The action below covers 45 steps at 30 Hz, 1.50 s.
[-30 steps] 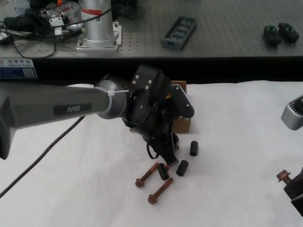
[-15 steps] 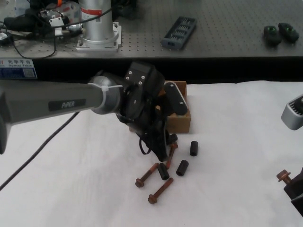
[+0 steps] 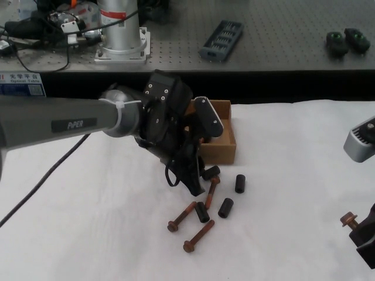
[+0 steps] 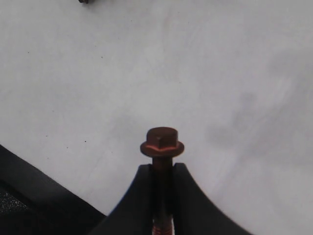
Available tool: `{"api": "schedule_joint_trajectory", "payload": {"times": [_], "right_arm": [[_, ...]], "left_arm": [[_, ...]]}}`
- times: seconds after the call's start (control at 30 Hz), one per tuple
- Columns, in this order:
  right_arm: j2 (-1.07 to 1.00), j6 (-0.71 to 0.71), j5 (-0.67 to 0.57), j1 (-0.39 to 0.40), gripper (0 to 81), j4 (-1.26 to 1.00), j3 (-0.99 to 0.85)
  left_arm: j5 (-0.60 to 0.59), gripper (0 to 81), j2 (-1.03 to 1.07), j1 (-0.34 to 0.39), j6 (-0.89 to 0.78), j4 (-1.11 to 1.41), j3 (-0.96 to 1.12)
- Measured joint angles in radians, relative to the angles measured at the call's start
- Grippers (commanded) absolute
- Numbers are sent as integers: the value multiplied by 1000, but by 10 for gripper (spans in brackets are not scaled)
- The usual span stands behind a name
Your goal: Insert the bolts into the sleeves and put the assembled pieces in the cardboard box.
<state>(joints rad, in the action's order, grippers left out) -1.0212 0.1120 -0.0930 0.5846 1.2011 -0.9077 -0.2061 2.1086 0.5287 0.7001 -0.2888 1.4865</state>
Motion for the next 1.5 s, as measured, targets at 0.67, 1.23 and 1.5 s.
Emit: {"api": "schedule_joint_trajectory", "payload": {"times": [0.67, 1.23, 1.5], "right_arm": [[0, 0, 0, 0, 26, 0, 0], [0, 0, 0, 0, 26, 0, 0], [0, 0, 0, 0, 26, 0, 0]], "left_arm": [[-18, 281, 36, 23, -27, -21, 8], [-29, 83, 48, 23, -27, 7, 11], [43, 6, 47, 40, -32, -51, 38]]}}
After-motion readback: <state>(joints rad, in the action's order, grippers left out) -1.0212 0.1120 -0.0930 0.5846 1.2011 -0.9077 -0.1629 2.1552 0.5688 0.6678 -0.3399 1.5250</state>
